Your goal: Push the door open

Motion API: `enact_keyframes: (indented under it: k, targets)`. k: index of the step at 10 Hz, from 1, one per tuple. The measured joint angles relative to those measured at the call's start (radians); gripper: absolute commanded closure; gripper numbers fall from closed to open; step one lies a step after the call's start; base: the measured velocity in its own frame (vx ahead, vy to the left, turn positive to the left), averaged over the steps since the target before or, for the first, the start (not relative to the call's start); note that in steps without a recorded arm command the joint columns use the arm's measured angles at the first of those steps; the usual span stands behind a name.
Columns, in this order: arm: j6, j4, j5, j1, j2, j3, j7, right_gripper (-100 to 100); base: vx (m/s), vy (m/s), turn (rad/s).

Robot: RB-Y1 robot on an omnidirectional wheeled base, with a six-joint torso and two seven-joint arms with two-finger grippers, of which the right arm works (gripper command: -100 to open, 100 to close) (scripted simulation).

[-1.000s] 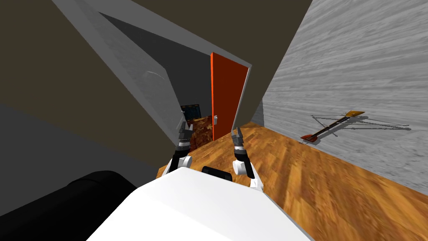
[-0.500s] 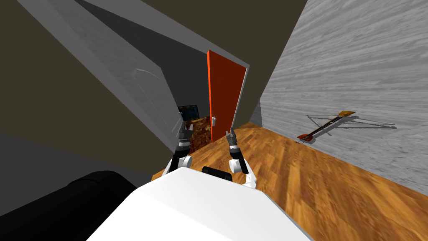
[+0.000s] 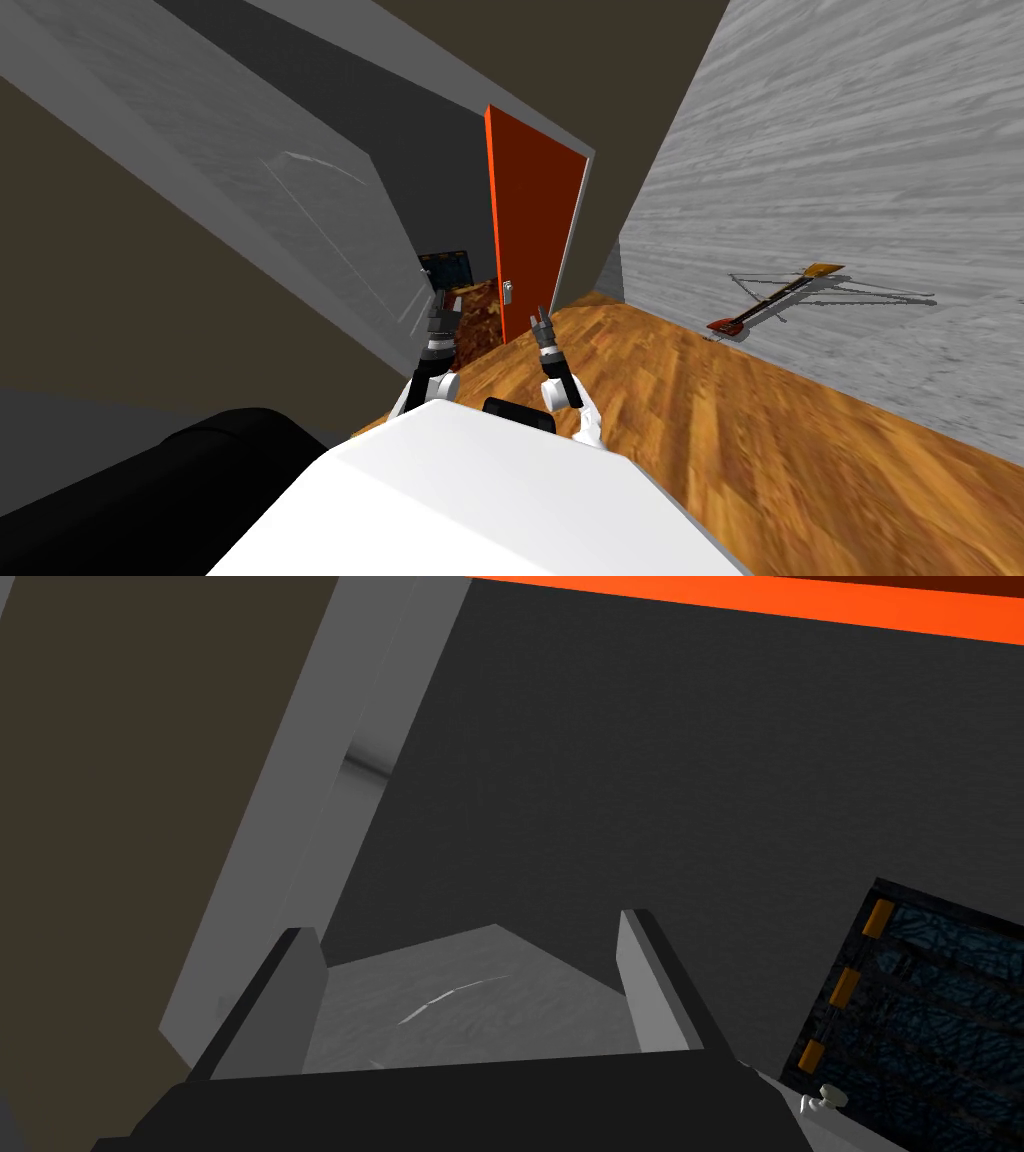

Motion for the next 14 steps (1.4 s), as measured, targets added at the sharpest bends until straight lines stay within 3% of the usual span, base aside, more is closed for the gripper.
enact_keyframes:
  k: [3, 14]
  targets:
    - [0.001, 0.073, -0.002, -0.048, 0.001, 0.037, -0.014, -100, 0.107, -0.004, -0.060]
    - [0.042, 0.328, -0.004, -0.220, -0.001, 0.239, -0.069, -100, 0.154, 0.006, -0.060]
